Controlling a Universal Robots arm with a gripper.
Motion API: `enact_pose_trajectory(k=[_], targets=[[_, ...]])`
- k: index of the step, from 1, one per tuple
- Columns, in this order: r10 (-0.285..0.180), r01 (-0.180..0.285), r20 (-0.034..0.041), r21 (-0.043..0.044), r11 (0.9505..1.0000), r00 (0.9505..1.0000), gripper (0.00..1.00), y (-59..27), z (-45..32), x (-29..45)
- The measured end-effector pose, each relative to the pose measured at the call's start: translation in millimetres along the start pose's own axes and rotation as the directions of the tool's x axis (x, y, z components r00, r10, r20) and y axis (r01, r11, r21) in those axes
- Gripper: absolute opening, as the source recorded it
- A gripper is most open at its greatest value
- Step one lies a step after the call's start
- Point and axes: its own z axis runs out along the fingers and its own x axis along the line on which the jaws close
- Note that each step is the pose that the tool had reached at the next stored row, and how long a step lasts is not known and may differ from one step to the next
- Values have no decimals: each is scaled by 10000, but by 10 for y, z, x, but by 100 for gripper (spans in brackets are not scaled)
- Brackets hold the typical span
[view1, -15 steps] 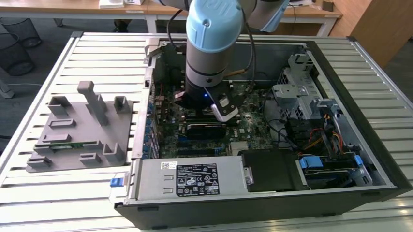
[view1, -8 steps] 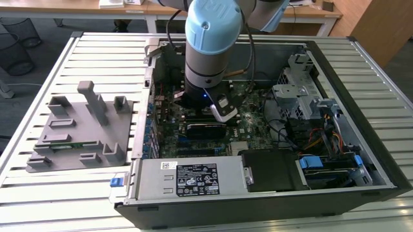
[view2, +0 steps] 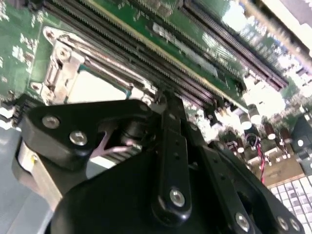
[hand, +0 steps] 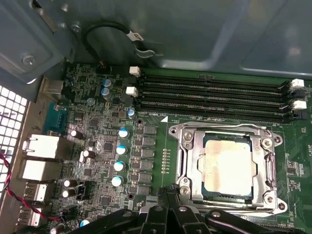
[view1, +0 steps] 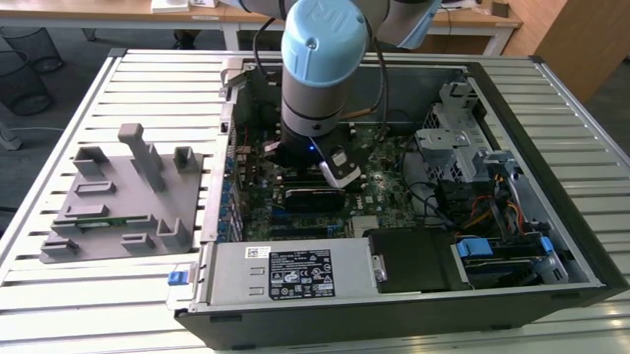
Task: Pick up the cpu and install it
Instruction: 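Install the second cpu locking lever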
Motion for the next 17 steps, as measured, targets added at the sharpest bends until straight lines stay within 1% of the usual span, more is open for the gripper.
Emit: enact_pose_trajectory(k=[4,6,12,17], targets=[[-1,1,2,-14,10000,10000,11,3,-6,6],[-3,3,7,-25,10000,10000,11,16,-45,7],[-1,1,2,-17,10000,10000,11,54,-188,11],[-2,2,3,-19,10000,10000,11,73,-255,13]])
